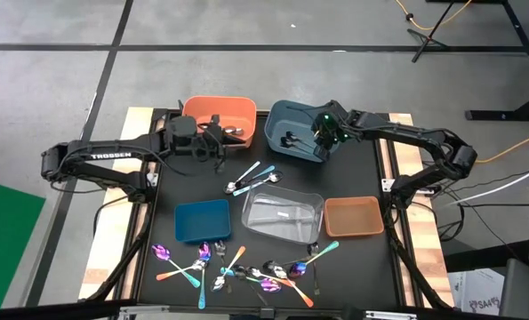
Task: Sort silverware by color (type)
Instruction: Put the white patterned spoon into the orange bin
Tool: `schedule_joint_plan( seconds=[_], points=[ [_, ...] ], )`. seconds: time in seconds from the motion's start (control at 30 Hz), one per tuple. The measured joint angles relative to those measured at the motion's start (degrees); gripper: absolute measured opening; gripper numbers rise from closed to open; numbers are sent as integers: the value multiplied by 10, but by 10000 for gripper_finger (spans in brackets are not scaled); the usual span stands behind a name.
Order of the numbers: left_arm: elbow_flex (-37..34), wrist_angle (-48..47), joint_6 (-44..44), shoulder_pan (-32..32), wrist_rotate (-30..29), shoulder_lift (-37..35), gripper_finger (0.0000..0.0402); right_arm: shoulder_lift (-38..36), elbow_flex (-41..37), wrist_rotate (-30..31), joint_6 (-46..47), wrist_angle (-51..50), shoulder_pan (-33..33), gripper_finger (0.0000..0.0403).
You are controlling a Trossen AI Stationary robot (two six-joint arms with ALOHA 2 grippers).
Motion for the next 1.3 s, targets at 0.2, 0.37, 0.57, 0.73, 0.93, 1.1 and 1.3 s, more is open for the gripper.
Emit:
schedule_joint_plan(
  seconds=[0.2, 0.37, 0.57, 0.73, 0.93, 1.1, 1.3],
  points=[
    [13, -11, -70, 1, -9, 57, 73, 0, 0, -6, 0, 0, 0, 117],
    [13, -74, -105, 1, -30, 106, 73, 0, 0, -6, 0, 0, 0, 117],
    [13, -126, -119, 1, -32, 163, 73, 0, 0, -6, 0, 2, 0, 117],
    [13, -129, -120, 1, -32, 208, 73, 0, 0, -6, 0, 2, 0, 117],
    [13, -129, -120, 1, -32, 259, 73, 0, 0, -6, 0, 2, 0, 117],
    [13, -127, -120, 1, -26, 290, 73, 0, 0, -6, 0, 2, 0, 117],
    [13, -124, -121, -2, -26, 312, 73, 0, 0, -6, 0, 2, 0, 117]
  ],
)
